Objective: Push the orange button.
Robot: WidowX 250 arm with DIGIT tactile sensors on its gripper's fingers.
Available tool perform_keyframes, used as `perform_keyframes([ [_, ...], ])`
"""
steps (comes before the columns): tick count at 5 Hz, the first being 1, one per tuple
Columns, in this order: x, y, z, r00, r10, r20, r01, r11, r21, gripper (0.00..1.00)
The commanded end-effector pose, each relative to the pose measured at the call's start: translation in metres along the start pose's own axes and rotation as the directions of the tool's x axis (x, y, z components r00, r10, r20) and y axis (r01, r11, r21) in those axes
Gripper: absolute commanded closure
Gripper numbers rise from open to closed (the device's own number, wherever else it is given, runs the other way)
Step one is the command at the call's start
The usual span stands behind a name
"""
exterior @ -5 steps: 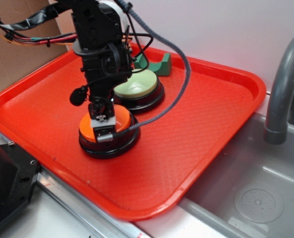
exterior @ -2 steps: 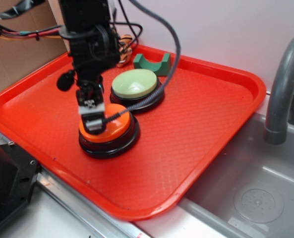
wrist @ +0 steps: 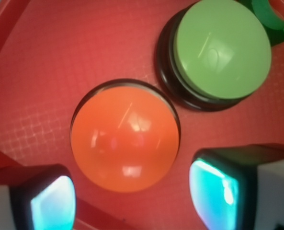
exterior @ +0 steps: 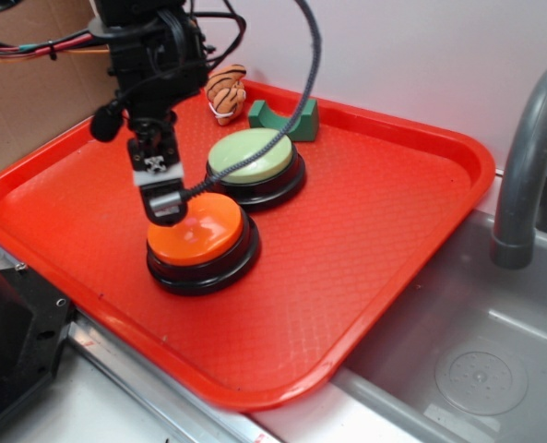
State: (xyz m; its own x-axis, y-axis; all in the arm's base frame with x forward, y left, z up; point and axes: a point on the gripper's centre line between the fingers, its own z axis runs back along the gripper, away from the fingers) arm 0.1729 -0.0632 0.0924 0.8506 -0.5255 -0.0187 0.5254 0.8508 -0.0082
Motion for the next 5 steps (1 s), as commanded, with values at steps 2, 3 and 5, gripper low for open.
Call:
perform_keyframes([
  [2, 0.006, -0.001, 0.042, 0.996, 0.058, 0.062, -0.061, 0.997, 0.054, 0.00],
  [3, 0.008, -0.003, 0.044, 0.997, 0.054, 0.056, -0.056, 0.998, 0.041, 0.00],
  [5, 0.007, -0.012, 0.072, 0.997, 0.050, 0.064, -0.052, 0.998, 0.036, 0.00],
])
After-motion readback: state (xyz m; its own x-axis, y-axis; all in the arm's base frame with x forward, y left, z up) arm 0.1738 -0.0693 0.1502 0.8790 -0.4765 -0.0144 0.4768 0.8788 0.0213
